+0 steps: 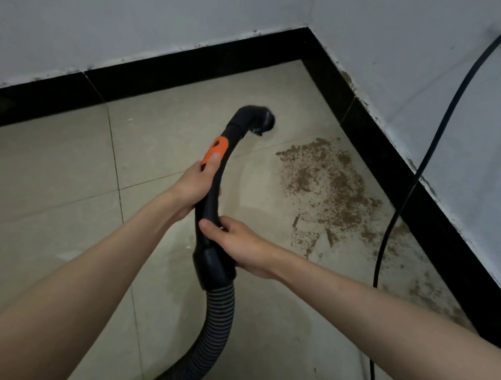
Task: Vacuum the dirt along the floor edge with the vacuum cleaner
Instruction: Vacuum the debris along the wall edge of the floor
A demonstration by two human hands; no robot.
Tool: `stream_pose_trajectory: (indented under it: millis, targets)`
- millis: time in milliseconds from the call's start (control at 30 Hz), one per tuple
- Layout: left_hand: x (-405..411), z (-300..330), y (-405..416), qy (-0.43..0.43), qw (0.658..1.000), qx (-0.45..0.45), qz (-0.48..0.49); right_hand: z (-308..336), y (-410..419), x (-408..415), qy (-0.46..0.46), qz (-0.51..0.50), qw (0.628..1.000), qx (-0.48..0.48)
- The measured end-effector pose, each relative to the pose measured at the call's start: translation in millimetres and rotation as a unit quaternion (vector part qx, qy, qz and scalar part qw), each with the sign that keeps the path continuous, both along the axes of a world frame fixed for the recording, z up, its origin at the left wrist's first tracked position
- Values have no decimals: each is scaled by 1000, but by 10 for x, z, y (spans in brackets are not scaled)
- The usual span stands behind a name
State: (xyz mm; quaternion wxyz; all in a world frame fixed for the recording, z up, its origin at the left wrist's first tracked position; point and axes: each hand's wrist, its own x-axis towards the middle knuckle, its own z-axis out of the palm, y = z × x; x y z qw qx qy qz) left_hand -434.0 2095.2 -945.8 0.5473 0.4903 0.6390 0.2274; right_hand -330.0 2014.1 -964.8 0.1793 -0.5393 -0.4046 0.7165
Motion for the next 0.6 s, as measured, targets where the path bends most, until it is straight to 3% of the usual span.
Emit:
stream_pose_trajectory:
  millis: [200,333,500,600]
  targets:
    - [-170,-242,-176,20,999,-27,-33,-119,9,32,44,57,993,-97]
    - [-152,-311,-151,63,996,3,-68,-130,220,241,-3,-57,993,-106]
    - [-238,-362,-16,20,999,-22,12,-142,619,380,-27,-165,984,-64]
    - [-281,-410,30,-5,999,-33,5,-170,861,241,-19,-188,981,-50]
